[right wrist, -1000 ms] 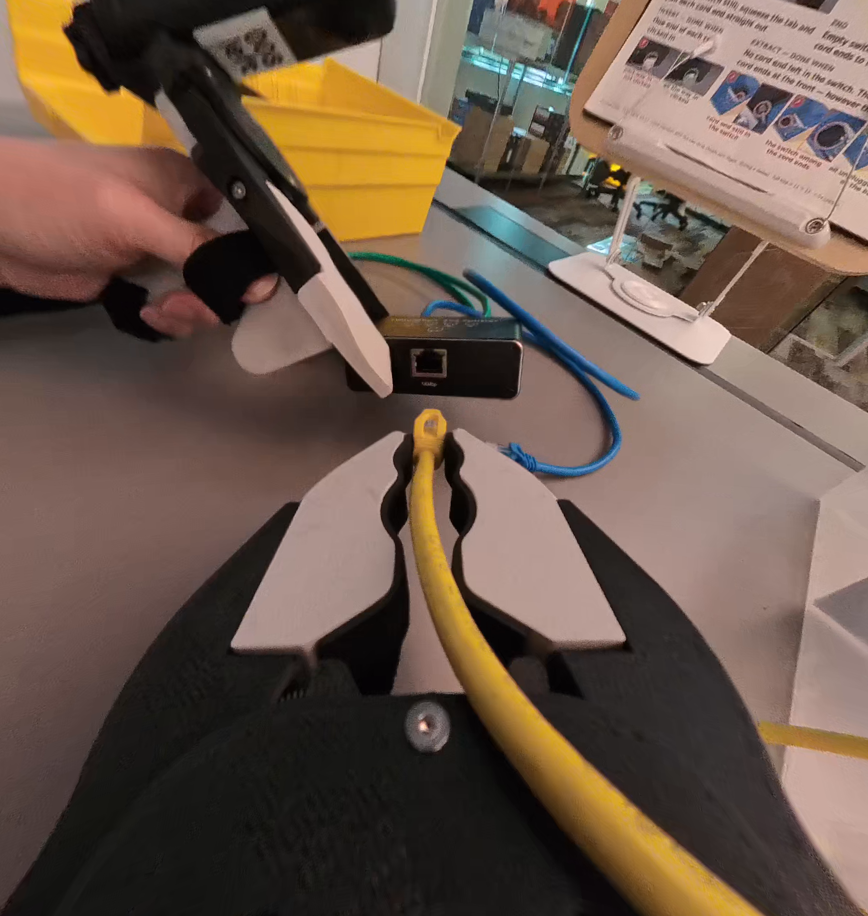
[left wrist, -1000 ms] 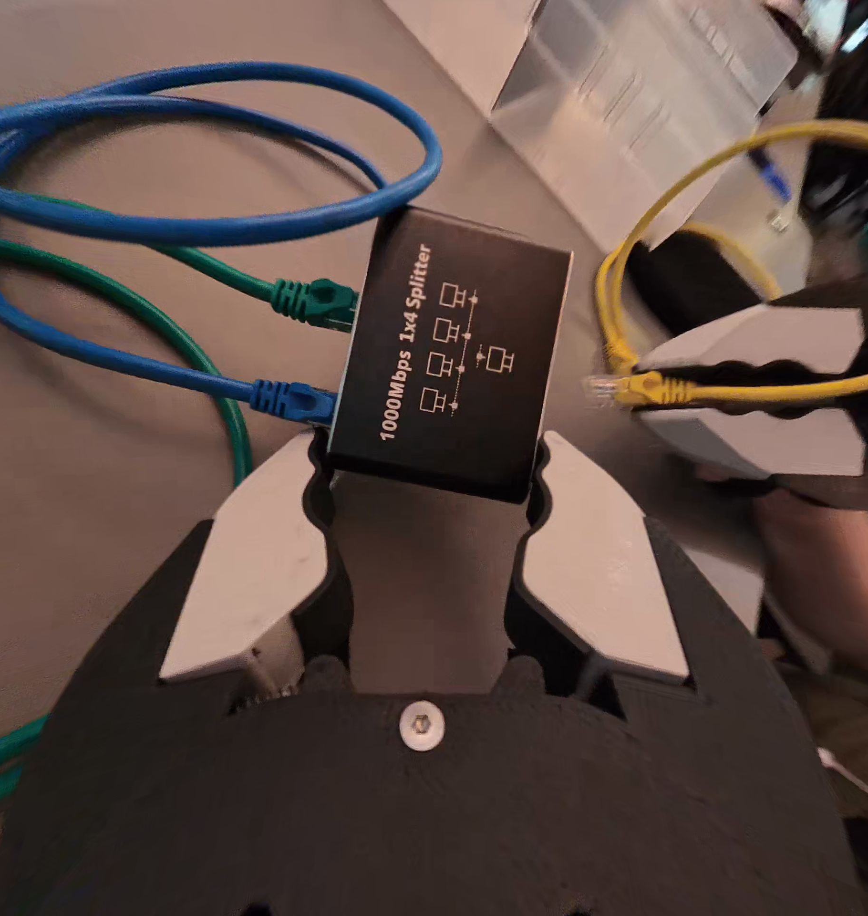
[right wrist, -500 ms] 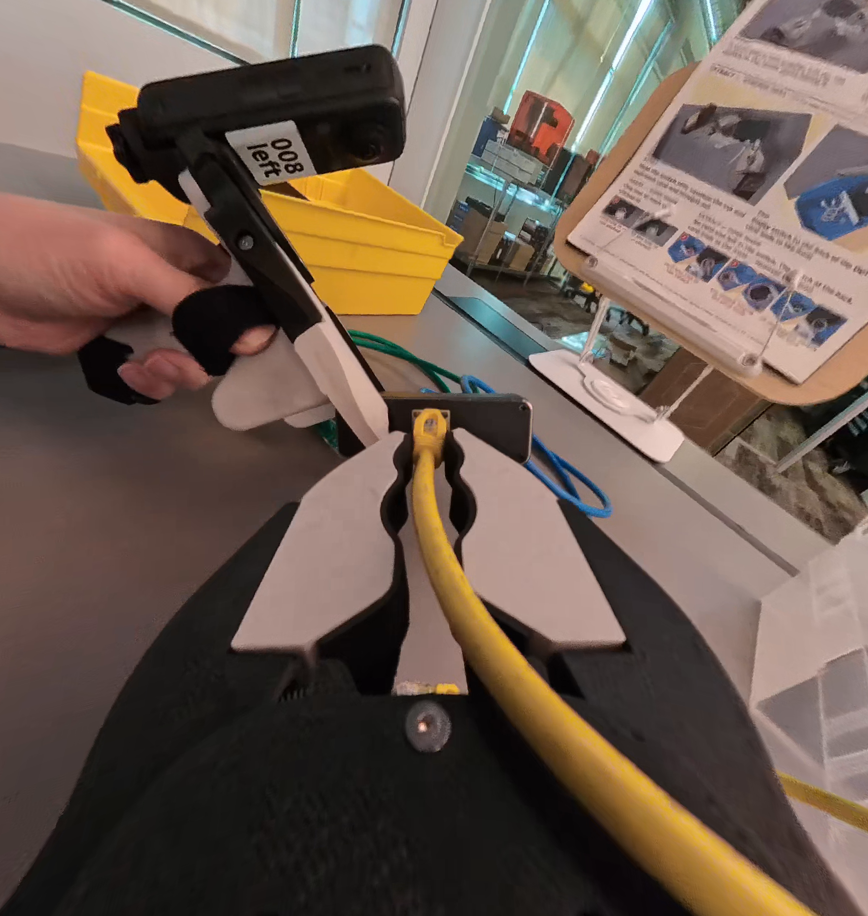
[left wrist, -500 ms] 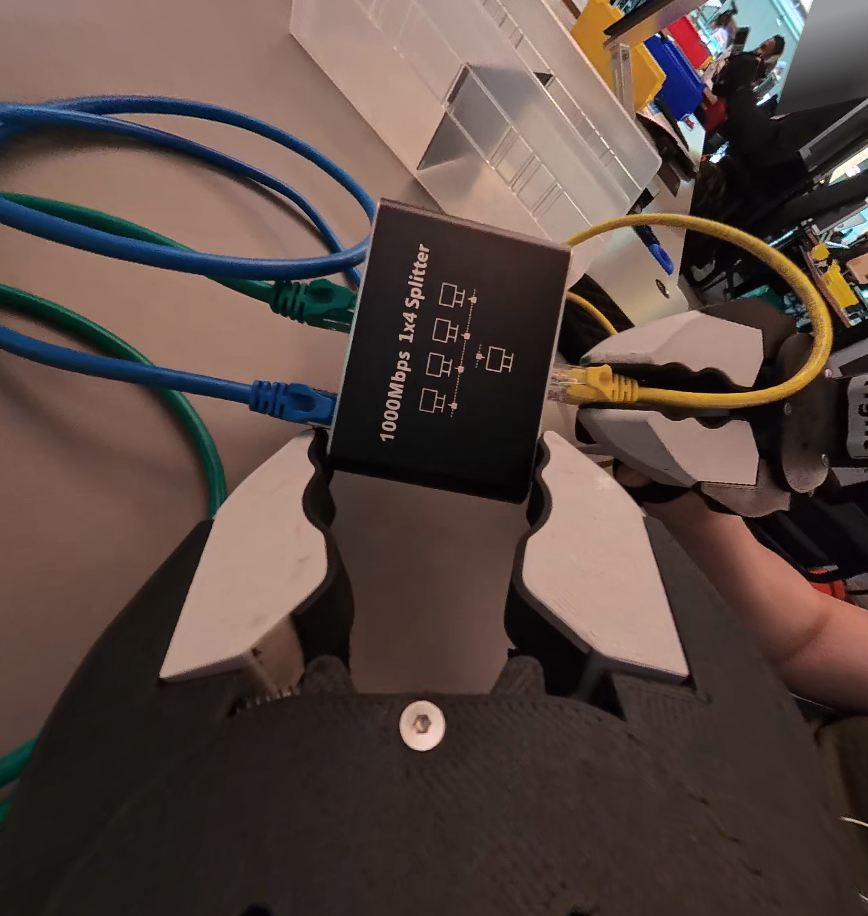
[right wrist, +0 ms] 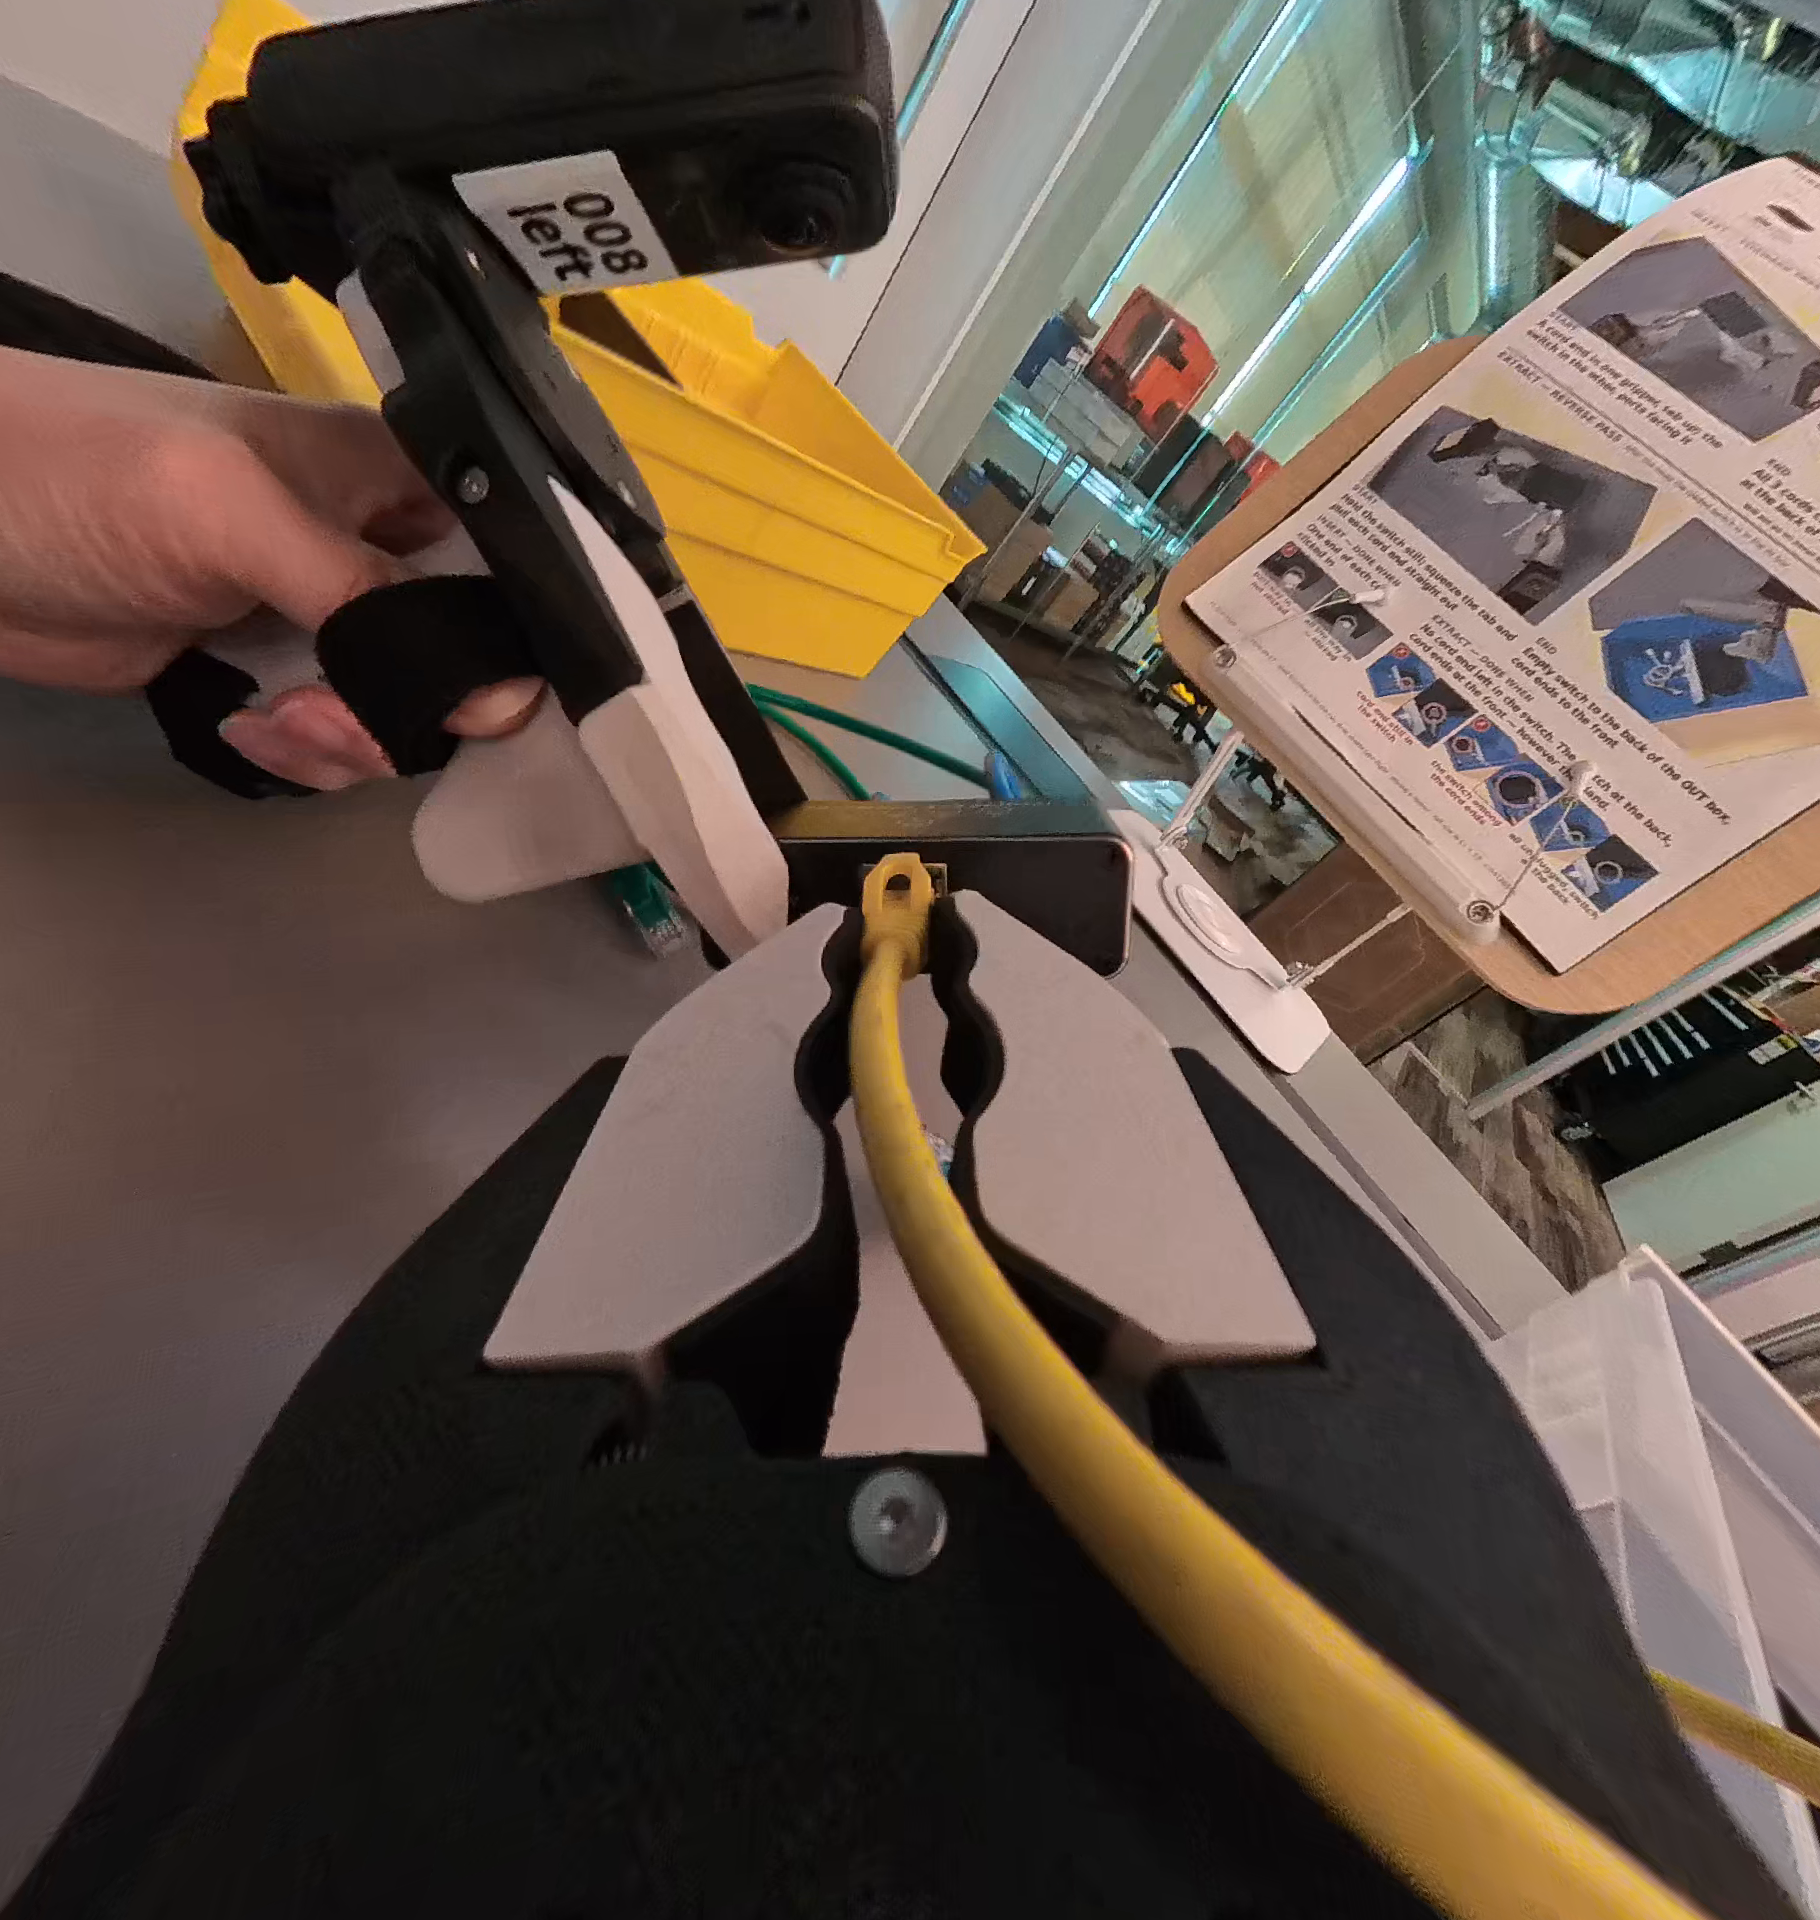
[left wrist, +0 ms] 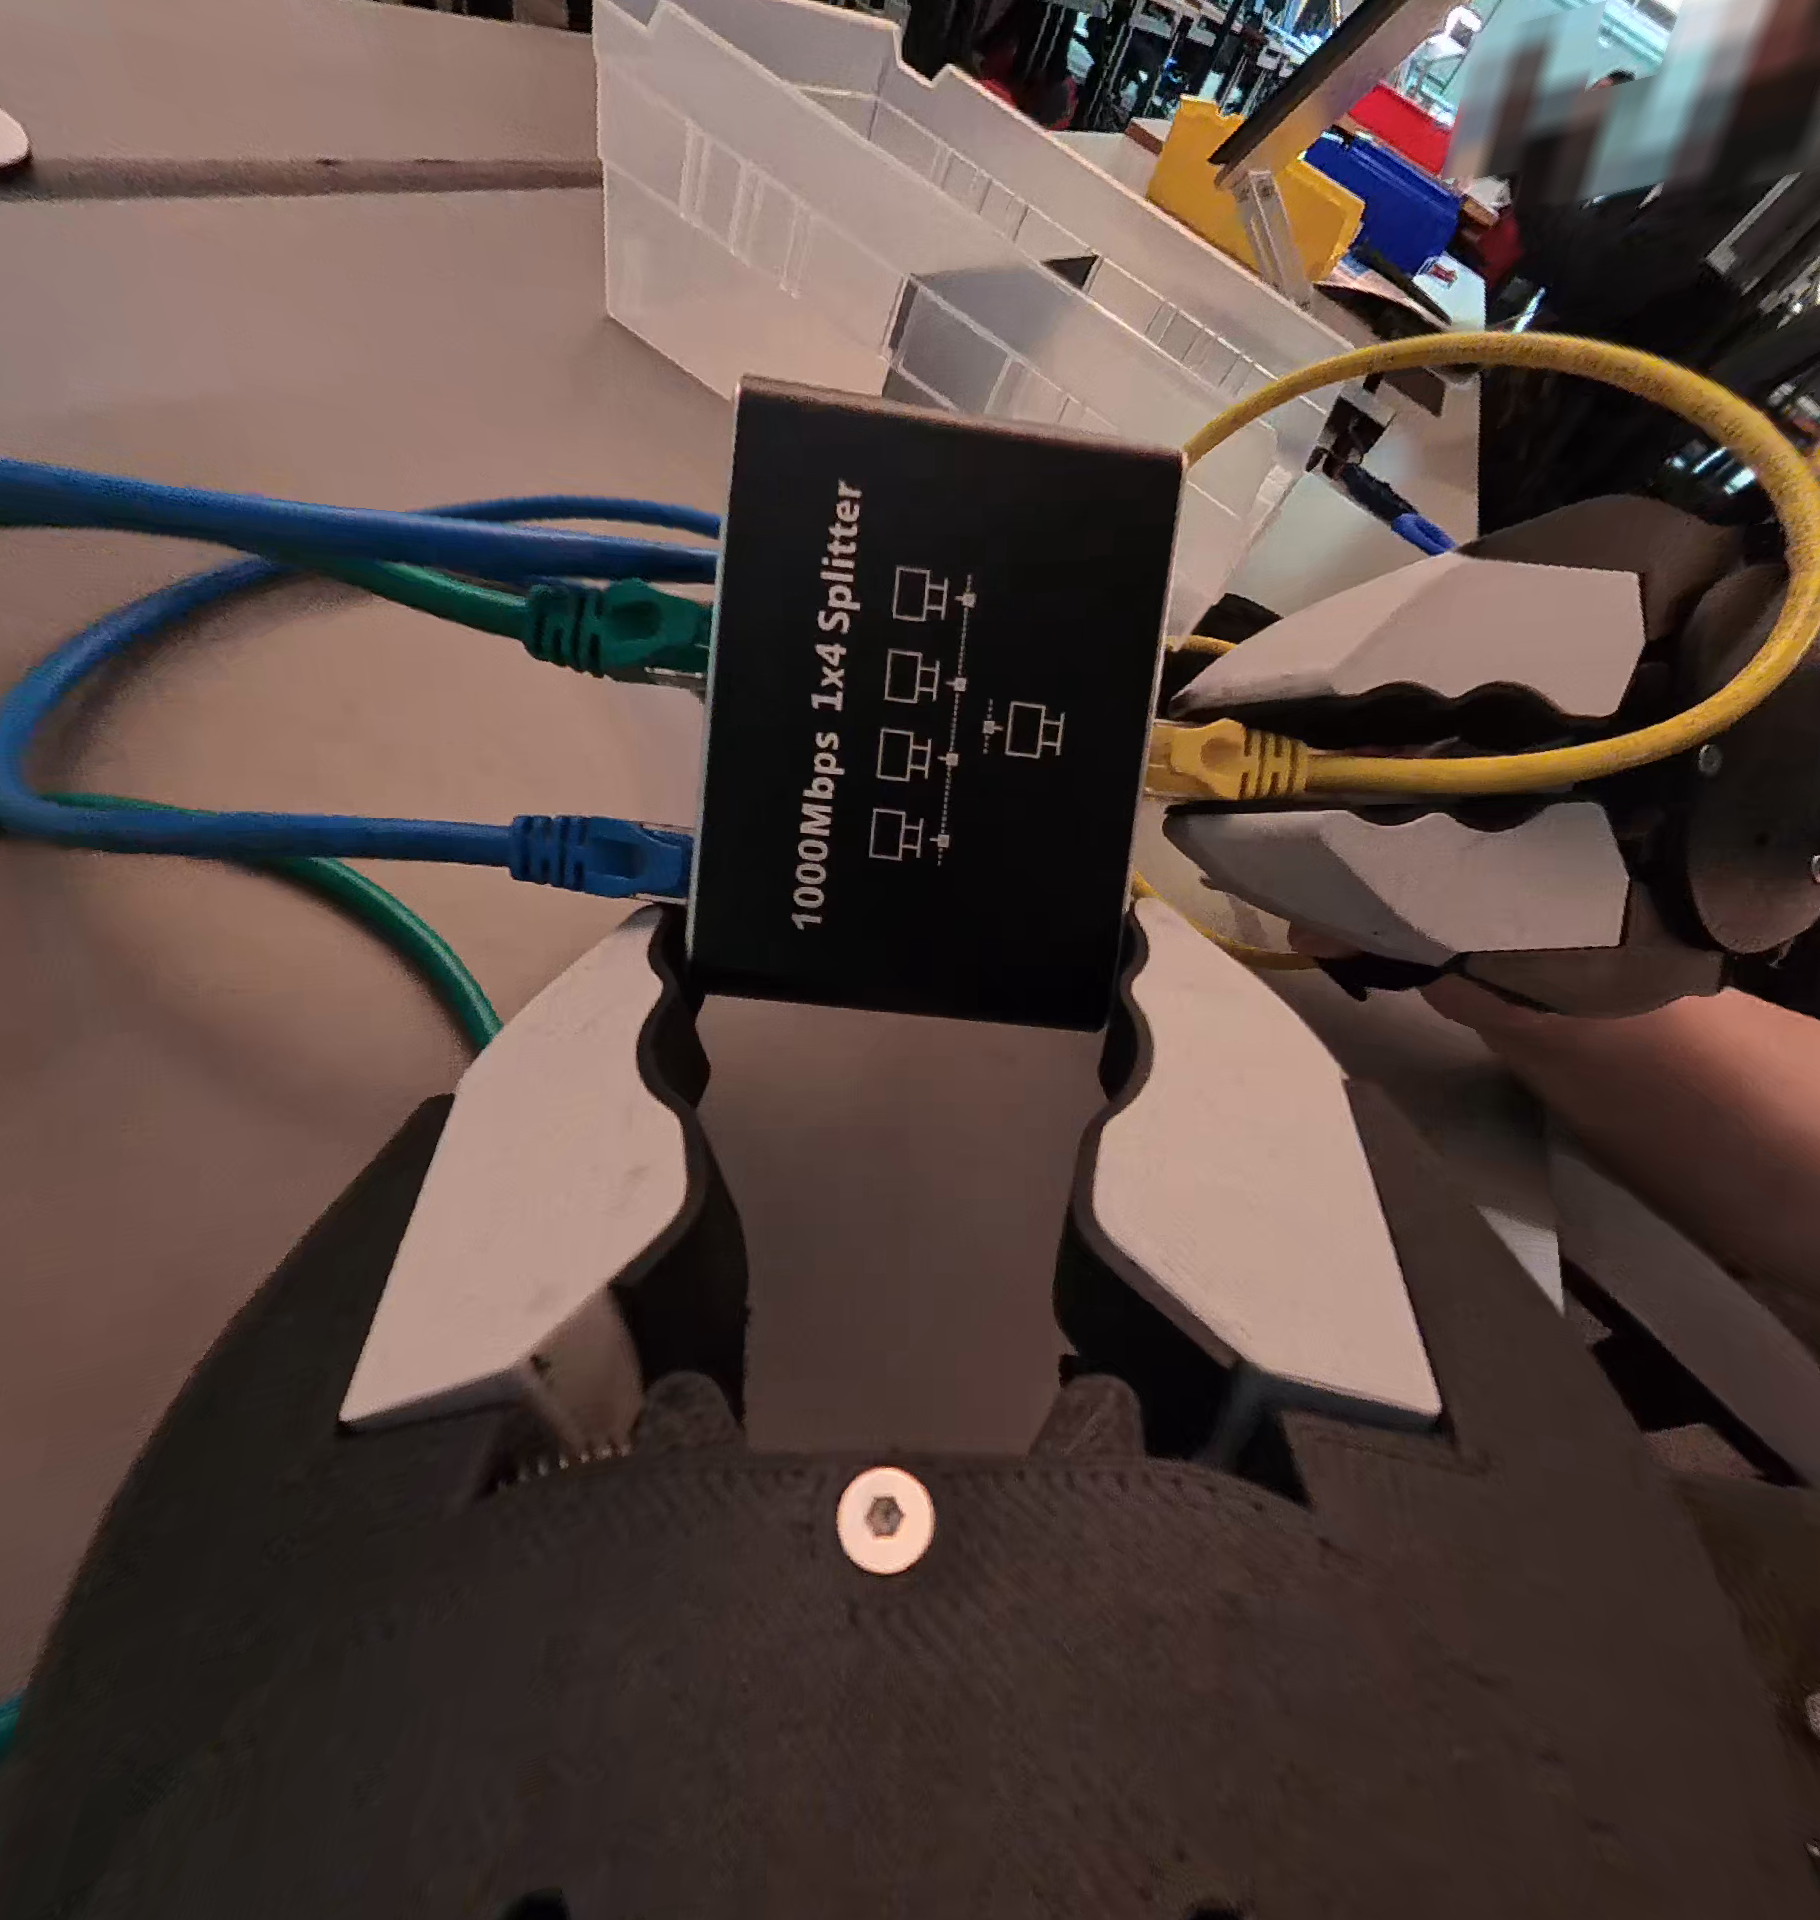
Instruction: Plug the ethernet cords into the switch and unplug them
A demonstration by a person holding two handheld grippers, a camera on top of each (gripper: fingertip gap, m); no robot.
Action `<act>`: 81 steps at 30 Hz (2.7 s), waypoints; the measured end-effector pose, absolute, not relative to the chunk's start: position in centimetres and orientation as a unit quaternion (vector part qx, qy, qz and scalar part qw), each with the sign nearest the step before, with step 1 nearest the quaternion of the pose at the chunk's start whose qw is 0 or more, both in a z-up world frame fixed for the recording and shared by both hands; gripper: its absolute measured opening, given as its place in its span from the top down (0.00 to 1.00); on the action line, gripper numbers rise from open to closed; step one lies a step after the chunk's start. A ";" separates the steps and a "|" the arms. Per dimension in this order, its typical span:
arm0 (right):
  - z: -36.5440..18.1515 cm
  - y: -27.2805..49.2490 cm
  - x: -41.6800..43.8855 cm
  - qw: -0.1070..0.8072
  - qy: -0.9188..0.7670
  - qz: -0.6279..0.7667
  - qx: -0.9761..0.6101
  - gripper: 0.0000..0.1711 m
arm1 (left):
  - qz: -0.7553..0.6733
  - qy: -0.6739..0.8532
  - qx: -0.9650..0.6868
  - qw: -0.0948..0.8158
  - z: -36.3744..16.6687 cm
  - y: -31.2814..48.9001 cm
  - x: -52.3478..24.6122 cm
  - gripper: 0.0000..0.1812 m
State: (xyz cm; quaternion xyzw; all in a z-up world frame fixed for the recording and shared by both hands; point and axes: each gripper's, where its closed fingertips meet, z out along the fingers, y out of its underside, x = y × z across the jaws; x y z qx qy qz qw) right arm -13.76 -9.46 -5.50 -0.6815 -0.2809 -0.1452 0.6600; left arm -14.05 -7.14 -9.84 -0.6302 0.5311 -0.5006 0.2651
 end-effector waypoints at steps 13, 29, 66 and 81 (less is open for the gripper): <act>-6.0 -8.7 -13.4 0.652 -0.266 -0.134 -0.697 0.92 | -0.453 0.531 -0.644 0.315 -10.2 -6.3 -14.1 0.59; -9.3 -19.1 -20.0 0.429 -0.278 0.057 -0.858 0.74 | -0.466 0.457 -0.646 0.396 -7.6 -3.4 -16.0 0.59; 10.3 -6.0 -7.4 0.389 -0.091 0.367 -0.840 0.79 | -0.480 0.497 -0.491 0.531 -2.6 -7.2 -17.2 0.60; 31.8 -4.6 6.9 0.533 -0.119 0.168 -0.821 0.78 | -0.471 0.535 -0.514 0.477 -5.0 -8.4 -15.8 0.58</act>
